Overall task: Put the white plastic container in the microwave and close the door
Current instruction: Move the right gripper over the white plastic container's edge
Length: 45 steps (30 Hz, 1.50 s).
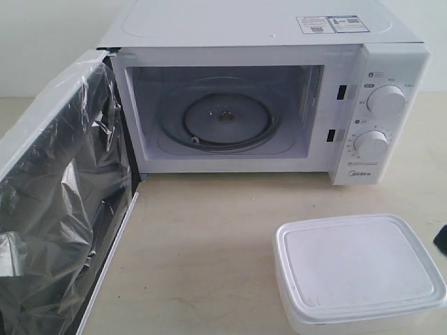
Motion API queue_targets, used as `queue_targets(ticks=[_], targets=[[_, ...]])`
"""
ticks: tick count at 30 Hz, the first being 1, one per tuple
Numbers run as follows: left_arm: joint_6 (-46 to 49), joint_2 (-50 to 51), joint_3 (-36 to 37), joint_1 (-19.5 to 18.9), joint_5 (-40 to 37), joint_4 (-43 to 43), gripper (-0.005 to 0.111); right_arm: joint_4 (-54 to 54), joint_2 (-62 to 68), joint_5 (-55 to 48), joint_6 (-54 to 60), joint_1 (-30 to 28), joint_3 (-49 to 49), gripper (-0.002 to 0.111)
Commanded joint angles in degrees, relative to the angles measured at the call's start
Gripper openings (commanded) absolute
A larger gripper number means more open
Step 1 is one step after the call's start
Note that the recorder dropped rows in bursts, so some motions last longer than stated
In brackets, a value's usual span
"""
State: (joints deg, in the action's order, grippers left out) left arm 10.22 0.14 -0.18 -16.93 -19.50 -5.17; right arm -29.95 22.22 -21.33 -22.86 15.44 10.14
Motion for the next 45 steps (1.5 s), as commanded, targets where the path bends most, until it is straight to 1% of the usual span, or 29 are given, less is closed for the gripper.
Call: queue_targets(ticks=[1, 4, 7, 10, 12, 15, 18, 20, 23, 25, 26, 30, 37, 45], targets=[[-0.4, -0.1, 0.2, -0.2, 0.1, 0.1, 0.004, 0.9, 6.8, -2.2, -3.7, 2.5, 0.5, 0.000], [-0.4, -0.1, 0.2, -0.2, 0.1, 0.1, 0.004, 5.1, 7.1, -4.8, -3.6, 2.9, 2.4, 0.000], [-0.4, -0.1, 0.2, -0.2, 0.1, 0.1, 0.004, 14.2, 7.6, -9.6, -4.3, 2.9, 6.9, 0.000], [-0.4, -0.1, 0.2, -0.2, 0.1, 0.1, 0.004, 24.7, 11.3, -17.7, -5.6, 2.9, 12.0, 0.000], [-0.4, -0.1, 0.2, -0.2, 0.1, 0.1, 0.004, 26.3, 15.0, -20.8, -3.8, 2.9, 13.9, 0.000], [-0.4, -0.1, 0.2, -0.2, 0.1, 0.1, 0.004, 24.1, 20.8, -21.9, 1.8, 2.9, 15.7, 0.000], [-0.4, -0.1, 0.2, -0.2, 0.1, 0.1, 0.004, 24.1, 26.7, -21.7, 4.0, 2.9, 17.0, 0.000], [-0.4, -0.1, 0.2, -0.2, 0.1, 0.1, 0.004, 23.0, 30.0, -21.6, 7.8, 2.9, 18.0, 0.000], [-0.4, -0.1, 0.2, -0.2, 0.1, 0.1, 0.004, 11.2, 34.0, -18.3, 17.9, 3.2, 19.2, 0.000], [-0.4, -0.1, 0.2, -0.2, 0.1, 0.1, 0.004, 4.0, 36.4, -14.7, 24.1, 4.8, 20.2, 0.000], [-0.4, -0.1, 0.2, -0.2, 0.1, 0.1, 0.004, 2.5, 37.8, -13.4, 25.3, 5.9, 20.7, 0.000], [-0.4, -0.1, 0.2, -0.2, 0.1, 0.1, 0.004, 1.3, 44.8, -8.8, 26.4, 11.1, 22.7, 0.000], [-0.4, -0.1, 0.2, -0.2, 0.1, 0.1, 0.004, 1.1, 54.0, -2.1, 26.3, 17.9, 25.2, 0.000], [-0.4, -0.1, 0.2, -0.2, 0.1, 0.1, 0.004, 1.5, 59.0, -1.7, 25.7, 19.0, 25.2, 0.000]])
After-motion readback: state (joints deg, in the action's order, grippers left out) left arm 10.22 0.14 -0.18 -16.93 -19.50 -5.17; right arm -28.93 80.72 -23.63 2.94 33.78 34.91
